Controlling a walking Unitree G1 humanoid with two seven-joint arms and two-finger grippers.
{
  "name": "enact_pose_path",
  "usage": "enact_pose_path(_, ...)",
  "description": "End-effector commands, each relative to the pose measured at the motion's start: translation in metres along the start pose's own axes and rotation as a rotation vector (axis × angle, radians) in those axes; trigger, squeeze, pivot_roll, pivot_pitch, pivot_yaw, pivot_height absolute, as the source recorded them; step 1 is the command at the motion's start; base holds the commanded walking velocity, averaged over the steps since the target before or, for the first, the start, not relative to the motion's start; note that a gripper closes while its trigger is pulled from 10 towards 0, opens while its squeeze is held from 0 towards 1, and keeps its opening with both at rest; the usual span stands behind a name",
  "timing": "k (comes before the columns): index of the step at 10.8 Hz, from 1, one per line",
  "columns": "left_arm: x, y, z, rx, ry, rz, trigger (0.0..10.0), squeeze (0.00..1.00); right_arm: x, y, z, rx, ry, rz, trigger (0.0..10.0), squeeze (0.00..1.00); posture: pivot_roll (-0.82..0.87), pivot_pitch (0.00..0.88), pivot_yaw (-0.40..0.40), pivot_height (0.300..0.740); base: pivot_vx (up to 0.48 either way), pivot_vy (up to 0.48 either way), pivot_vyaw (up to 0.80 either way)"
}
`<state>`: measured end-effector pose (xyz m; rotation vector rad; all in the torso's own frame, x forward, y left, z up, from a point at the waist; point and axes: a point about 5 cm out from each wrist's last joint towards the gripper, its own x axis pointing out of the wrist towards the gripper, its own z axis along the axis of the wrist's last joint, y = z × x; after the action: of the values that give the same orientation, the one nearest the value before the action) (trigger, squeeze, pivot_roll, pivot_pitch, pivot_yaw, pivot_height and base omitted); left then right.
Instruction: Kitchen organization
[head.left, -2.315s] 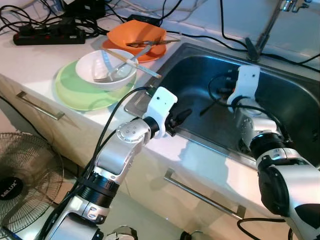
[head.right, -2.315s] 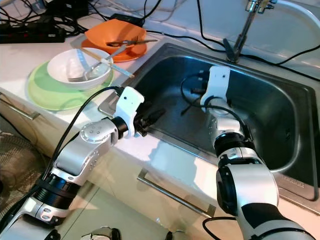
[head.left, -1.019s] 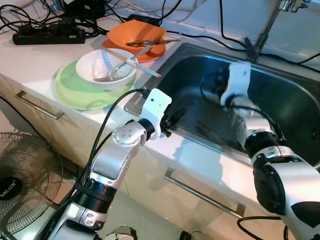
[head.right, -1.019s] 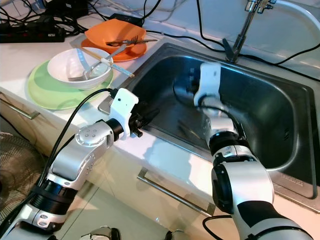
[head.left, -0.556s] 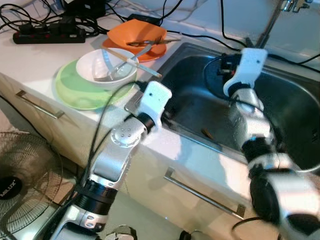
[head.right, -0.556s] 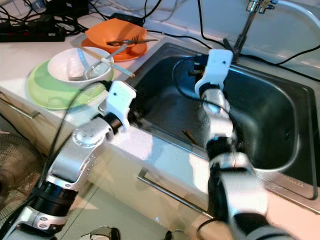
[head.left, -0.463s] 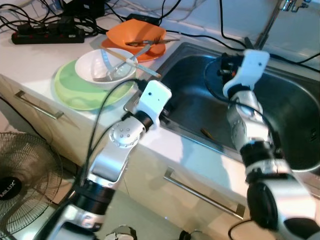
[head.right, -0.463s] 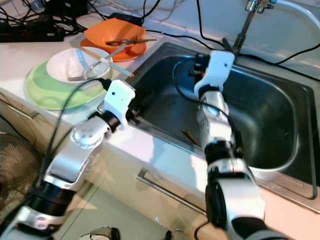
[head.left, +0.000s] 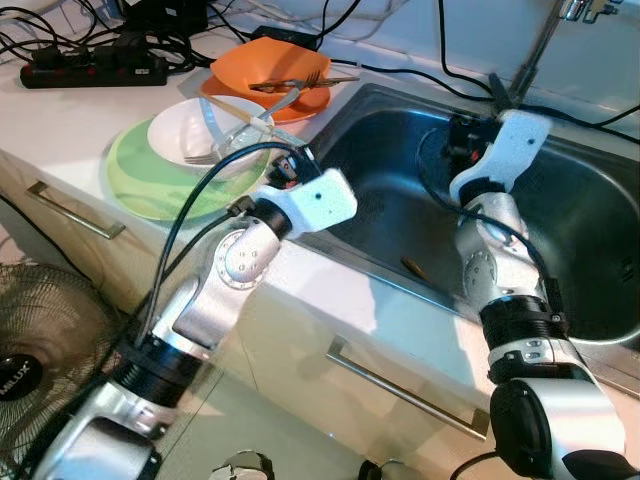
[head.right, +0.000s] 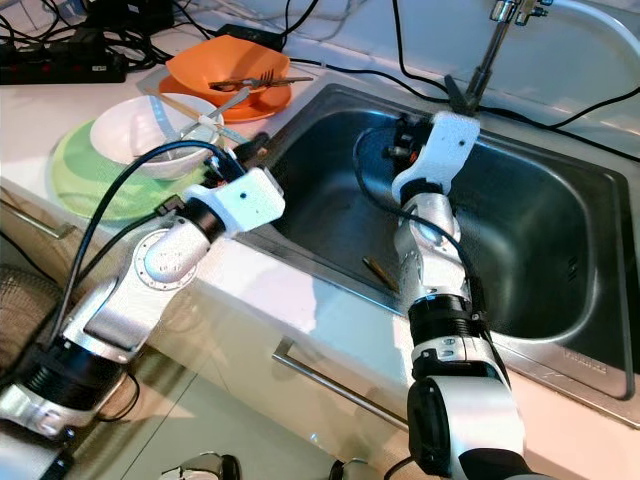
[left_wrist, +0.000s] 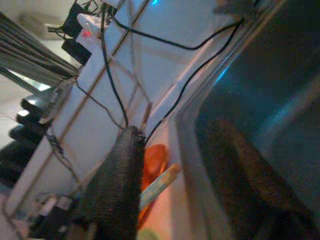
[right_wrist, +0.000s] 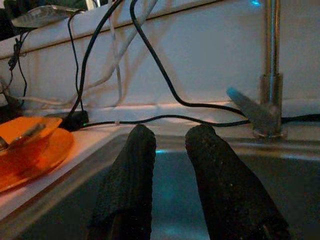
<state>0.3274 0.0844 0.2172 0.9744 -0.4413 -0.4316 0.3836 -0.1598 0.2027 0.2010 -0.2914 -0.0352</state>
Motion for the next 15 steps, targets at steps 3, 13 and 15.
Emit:
enact_pose_path(3,0.007,0.003,-0.009,0.160,0.056,-0.023,10.0,0.00,-0.002,0.001,-0.002,0.024,0.013,-0.009,10.0,0.00,0.07,0.073,-0.031,0.740,0.000,0.000,0.00)
enact_pose_path(13,0.041,-0.006,-0.031,0.323,0.141,-0.038,10.0,0.00,-0.008,0.006,-0.008,0.036,0.039,0.005,10.0,0.00,0.04,0.075,-0.025,0.740,0.000,0.000,0.00)
enact_pose_path(15,0.045,-0.004,-0.031,0.325,0.132,-0.010,10.0,0.00,-0.008,0.006,-0.008,0.039,0.039,0.002,10.0,0.00,0.04,0.077,-0.026,0.740,0.000,0.000,0.00)
